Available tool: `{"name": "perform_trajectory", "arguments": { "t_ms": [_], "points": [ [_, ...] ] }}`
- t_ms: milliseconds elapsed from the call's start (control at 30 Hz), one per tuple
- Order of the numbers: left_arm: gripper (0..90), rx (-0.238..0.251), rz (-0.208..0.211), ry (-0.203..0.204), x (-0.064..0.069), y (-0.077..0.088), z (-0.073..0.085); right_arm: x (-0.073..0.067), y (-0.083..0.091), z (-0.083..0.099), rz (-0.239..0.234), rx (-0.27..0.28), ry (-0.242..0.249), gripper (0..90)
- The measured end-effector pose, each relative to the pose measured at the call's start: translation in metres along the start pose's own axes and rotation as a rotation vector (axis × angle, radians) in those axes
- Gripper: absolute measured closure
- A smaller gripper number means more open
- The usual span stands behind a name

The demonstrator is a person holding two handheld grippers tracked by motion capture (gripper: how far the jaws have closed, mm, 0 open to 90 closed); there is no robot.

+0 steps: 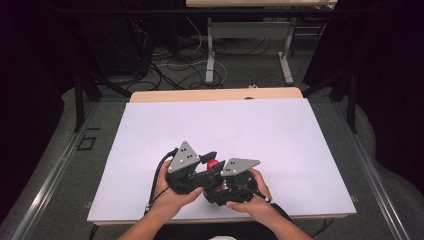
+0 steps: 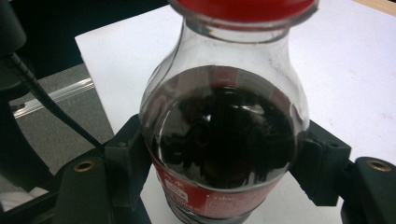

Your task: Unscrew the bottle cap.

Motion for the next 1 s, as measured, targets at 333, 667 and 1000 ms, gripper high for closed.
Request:
{"name": "perform_trajectory", "arguments": {
  "t_ms": [333,667,1000],
  "points": [
    [61.6,0.008,-0.029,0.008,-0.005,0.004,-0.011,0.005,0.001,0.002,0.014,-0.012,-0.007,29.6],
    [61.5,-0.002,-0.112,0.046,-0.034,0.011,-0.001,0.023,0.0,0.005,0.095,0.009,0.003,29.6],
    [61.5,-0.024,-0.181,0.085,-0.062,0.018,0.02,0.047,0.003,0.005,0.164,0.029,-0.022,29.6]
  ]
}}
Point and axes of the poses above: each handheld gripper's, and its own axes: y roughly backward along the jaws, z roughly out of its underside, x roughly to its right, the point moved 6 cm from there along -y, roughly forward along the jaws, and after that the axes turned 15 degrees about x, right-handed, at the moved point
